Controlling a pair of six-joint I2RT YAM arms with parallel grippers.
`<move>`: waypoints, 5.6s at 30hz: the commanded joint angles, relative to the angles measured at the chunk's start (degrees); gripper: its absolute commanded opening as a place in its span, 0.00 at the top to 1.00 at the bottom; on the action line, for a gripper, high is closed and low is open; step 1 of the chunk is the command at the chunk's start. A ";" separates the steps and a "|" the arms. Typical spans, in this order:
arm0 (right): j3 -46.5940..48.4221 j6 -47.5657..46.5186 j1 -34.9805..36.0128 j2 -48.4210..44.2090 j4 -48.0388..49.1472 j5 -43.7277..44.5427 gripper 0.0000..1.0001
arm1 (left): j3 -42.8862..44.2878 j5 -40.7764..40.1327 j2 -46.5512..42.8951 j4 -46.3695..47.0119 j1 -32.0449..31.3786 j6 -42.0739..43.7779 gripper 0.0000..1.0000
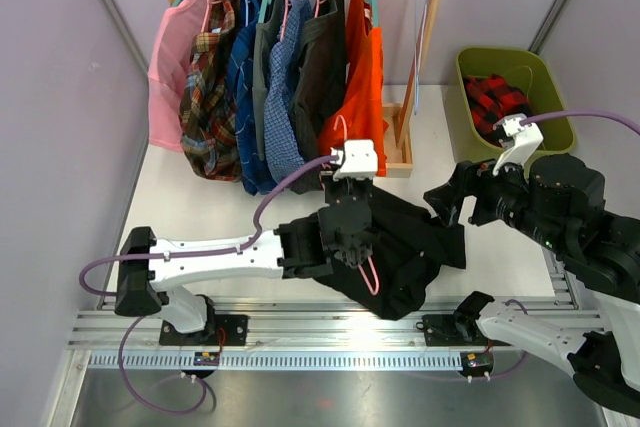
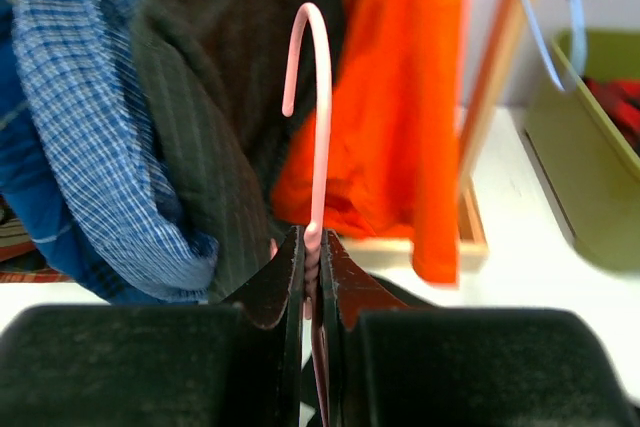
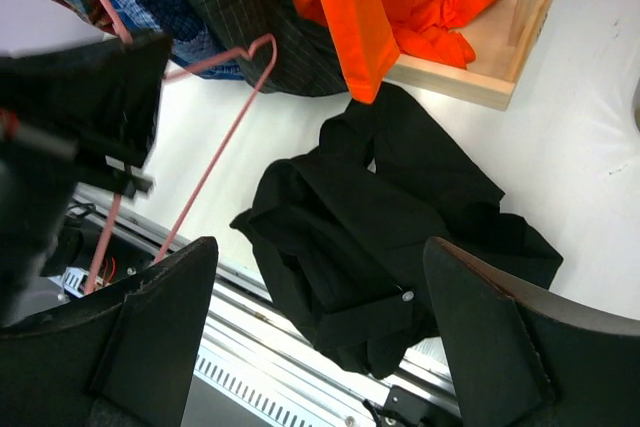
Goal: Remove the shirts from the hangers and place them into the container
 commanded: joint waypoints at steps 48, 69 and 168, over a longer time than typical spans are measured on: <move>-2.49 0.55 -0.01 -0.58 -1.38 -9.19 0.18 | 49.84 31.02 32.51 -50.28 17.05 -47.18 1.00; -2.33 1.25 0.08 1.18 -3.93 -0.67 0.23 | 51.08 34.88 29.09 -48.88 15.73 -43.15 1.00; 0.67 2.39 0.08 -0.05 -6.30 -8.58 0.24 | 59.86 16.87 37.16 -44.13 11.95 -23.63 1.00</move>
